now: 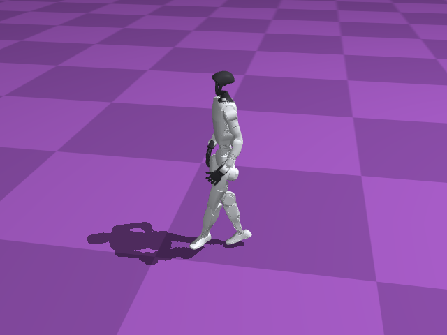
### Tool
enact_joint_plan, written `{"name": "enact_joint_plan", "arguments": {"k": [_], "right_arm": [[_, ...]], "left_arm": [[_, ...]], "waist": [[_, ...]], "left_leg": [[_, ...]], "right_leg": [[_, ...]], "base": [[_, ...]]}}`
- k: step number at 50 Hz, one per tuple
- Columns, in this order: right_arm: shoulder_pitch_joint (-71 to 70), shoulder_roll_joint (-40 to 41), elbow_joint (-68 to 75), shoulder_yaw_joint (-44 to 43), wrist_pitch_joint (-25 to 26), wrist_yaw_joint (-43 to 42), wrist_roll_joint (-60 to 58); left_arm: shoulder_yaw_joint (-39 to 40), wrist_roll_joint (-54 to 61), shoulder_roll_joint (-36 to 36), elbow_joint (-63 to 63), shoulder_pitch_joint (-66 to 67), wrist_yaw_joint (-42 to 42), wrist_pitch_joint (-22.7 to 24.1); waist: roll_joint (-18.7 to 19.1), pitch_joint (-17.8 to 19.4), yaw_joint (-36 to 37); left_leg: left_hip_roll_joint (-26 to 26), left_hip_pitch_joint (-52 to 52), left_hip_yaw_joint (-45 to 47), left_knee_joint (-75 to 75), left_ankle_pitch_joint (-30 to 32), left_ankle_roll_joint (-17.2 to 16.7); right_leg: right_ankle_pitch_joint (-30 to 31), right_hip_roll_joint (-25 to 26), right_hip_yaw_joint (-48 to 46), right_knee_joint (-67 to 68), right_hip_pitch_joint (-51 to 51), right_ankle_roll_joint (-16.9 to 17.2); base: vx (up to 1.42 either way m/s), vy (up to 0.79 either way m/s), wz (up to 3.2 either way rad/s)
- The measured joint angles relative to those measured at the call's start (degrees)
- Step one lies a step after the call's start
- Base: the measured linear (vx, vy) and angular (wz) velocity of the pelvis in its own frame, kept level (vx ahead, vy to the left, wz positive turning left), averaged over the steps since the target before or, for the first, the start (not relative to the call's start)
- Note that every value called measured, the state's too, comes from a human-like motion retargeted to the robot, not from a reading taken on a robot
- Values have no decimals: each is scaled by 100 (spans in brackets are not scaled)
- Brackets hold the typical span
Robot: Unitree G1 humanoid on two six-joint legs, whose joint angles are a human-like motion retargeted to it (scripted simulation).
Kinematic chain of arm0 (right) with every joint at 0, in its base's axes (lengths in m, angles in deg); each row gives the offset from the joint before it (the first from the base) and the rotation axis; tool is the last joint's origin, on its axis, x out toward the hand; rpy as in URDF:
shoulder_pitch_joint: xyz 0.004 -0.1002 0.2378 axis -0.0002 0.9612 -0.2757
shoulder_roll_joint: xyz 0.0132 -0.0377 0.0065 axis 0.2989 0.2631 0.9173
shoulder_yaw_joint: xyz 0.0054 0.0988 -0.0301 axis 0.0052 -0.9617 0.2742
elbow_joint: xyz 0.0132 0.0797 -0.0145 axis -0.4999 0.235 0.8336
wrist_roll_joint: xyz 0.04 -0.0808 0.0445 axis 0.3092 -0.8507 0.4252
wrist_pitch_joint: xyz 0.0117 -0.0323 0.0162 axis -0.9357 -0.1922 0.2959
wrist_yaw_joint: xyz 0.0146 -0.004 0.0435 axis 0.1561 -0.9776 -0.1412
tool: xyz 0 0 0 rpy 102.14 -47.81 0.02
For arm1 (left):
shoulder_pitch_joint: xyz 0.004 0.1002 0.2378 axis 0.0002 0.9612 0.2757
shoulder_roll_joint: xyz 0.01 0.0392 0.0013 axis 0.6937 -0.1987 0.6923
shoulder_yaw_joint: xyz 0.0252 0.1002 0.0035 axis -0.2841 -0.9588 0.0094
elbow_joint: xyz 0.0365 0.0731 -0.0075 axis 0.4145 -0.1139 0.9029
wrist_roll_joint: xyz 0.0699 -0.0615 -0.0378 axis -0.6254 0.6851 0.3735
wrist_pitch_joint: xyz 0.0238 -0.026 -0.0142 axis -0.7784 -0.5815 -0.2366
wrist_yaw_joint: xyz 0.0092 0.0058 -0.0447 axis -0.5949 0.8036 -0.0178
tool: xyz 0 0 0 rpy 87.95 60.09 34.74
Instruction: Walk run
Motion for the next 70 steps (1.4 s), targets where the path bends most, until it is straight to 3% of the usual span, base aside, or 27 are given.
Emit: {"name": "enact_joint_plan", "arguments": {"k": [2,3,5,6,9,13,15,18,23,25,27,30,32,33,35,37,39,43,45,50,53,58,60,63,65,68,70], "right_arm": [[-73,116,109,-27,130,267,94],[-109,180,121,-88,182,299,130],[-163,260,84,-122,199,40,76],[-183,258,45,-97,198,-161,26],[-215,237,-117,-31,130,-533,-40],[-103,278,-317,-208,-153,-859,345],[-11,353,-341,-288,-438,-1023,816],[75,422,-391,-301,-906,-1373,1270],[78,408,-487,-128,-1198,-2151,974],[73,408,-498,-45,-1159,-2179,610],[61,392,-485,34,-1007,-2112,293],[33,339,-522,22,-902,-2239,135],[120,384,-513,-93,-1073,-2382,290],[169,432,-469,-166,-1204,-2390,423],[277,547,-322,-381,-1411,-2239,808],[289,539,-199,-369,-1326,-2097,1073],[229,464,-114,-329,-1263,-1868,1038],[127,211,-133,-153,-1083,-1335,644],[115,137,-186,-166,-988,-1211,425],[221,189,-249,-403,-1070,-1559,327],[210,313,-106,-561,-1068,-1571,425],[101,365,138,-534,-881,-1287,277],[85,349,172,-351,-740,-1166,107],[64,384,121,-51,-369,-796,-271],[74,311,45,138,-158,-699,-422],[99,285,-206,196,-300,-1188,-332],[185,295,-306,40,-581,-1855,-149]], "left_arm": [[117,42,-94,54,22,-62,-88],[176,61,-149,58,21,-208,-74],[471,271,-334,68,36,-362,36],[515,357,-373,110,-23,-287,-22],[335,232,-334,227,-171,-54,-442],[-175,-460,-172,222,-366,463,-916],[-487,-879,8,90,-366,627,-928],[-818,-1221,231,-36,-440,522,-692],[-808,-1214,213,197,-560,782,-707],[-715,-1114,115,300,-542,926,-858],[-531,-915,-36,363,-435,822,-949],[-255,-445,-349,402,-203,375,-957],[-149,-207,-470,434,-105,291,-952],[-109,-205,-504,463,-116,364,-950],[-213,-470,-481,440,-208,600,-1046],[-341,-846,-428,176,-261,717,-1104],[-456,-1137,-295,-169,-266,572,-908],[-557,-1547,-198,-606,-197,-411,-355],[-602,-1731,-181,-712,-198,-631,-244],[-620,-1705,-277,-860,-146,-455,-247],[-423,-1617,-455,-859,-81,-485,-152],[-43,-1034,-824,-595,-96,-300,-305],[93,-706,-842,-583,-98,-256,-319],[191,-651,-690,-626,-13,-207,-372],[148,-832,-592,-655,66,-70,-494],[63,-1313,-419,-750,160,-10,-567],[30,-1591,-489,-685,165,-40,-541]], "waist": [[-241,-67,176],[-259,-94,197],[-69,-126,158],[17,-99,86],[547,-93,28],[844,-98,-198],[954,-158,-585],[909,-203,-1007],[388,-83,-1103],[244,15,-1096],[165,146,-1067],[106,83,-1035],[262,-34,-1217],[381,-103,-1187],[558,-213,-1179],[364,-325,-1049],[164,-355,-956],[-104,-232,-367],[-137,-202,-118],[-65,-135,492],[-35,-141,704],[-233,-166,784],[-448,-200,986],[-348,-165,825],[-359,24,418],[373,-54,172],[639,-105,159]], "left_leg": [[172,163,-129,363,-638,0],[148,56,-695,560,-849,0],[440,54,-1140,1006,-1118,0],[418,96,-1293,1168,-1229,0],[746,406,-1572,1117,-1286,0],[547,762,-2396,767,-1061,0],[429,836,-2944,729,-953,0],[42,989,-3898,699,-887,0],[-720,1553,-5034,759,-902,0],[-933,1838,-5394,832,-843,0],[-1034,2239,-5577,935,-741,0],[-1353,2574,-5506,960,-62,0],[-1213,2546,-5279,1391,689,-383],[-1119,2391,-5041,1711,1237,-762],[-689,1852,-4311,2643,1940,-2018],[-279,1408,-3061,3325,2198,-3000],[-15,994,-2415,3994,1911,-2850],[147,-59,-1739,4671,613,-1699],[361,-507,-1360,4558,127,-1456],[477,-1299,-873,2799,-337,-805],[304,-1456,-566,1464,-525,-613],[-172,-1089,-247,389,-487,-64],[22,-702,223,439,-564,0],[178,-636,-1099,1054,-1161,0],[146,-179,-1074,1500,-1602,0],[673,279,-1577,1090,-1632,0],[721,498,-1748,789,-1579,0]], "right_leg": [[776,-67,7,478,132,115],[1283,-85,-203,773,70,166],[2504,141,347,2047,-483,218],[2594,229,715,2923,-887,224],[2152,614,1210,3860,-1634,97],[740,140,1050,3794,-2415,-695],[230,-166,939,3294,-2744,-812],[259,-210,1440,1938,-2986,-304],[143,-120,3486,125,-3159,389],[-25,-126,4037,-321,-3139,1007],[-76,-157,3593,-451,-3025,1461],[522,-205,3922,-200,-2775,1460],[173,-290,3585,95,-2677,1189],[-57,-232,3780,261,-2621,1126],[-333,-284,3535,470,-2543,968],[-488,-844,2766,458,-2385,894],[-572,-1085,2290,378,-2142,708],[-619,-1243,1599,77,-1603,448],[-683,-1245,1144,-69,-1356,458],[-889,-792,431,-347,-769,522],[-934,-420,72,-424,-500,449],[-96,-244,-510,-256,-28,694],[888,-375,-481,59,117,744],[2517,-271,-146,1532,-224,127],[2653,-702,-167,3715,-756,-541],[2434,335,518,3775,-1494,-450],[1822,472,887,3931,-2134,-463]], "base": [[105,-52,-34],[97,-15,13],[92,33,68],[77,38,123],[59,27,157],[54,16,232],[73,14,340],[56,1,324],[63,-7,226],[76,-4,163],[77,1,117],[89,29,111],[98,21,200],[78,14,225],[75,14,262],[57,11,231],[49,-1,213],[54,0,135],[50,-2,155],[56,-6,163],[56,-10,152],[91,-11,113],[129,-26,-22],[115,-19,47],[125,-3,153],[108,10,94],[88,11,76]]}}
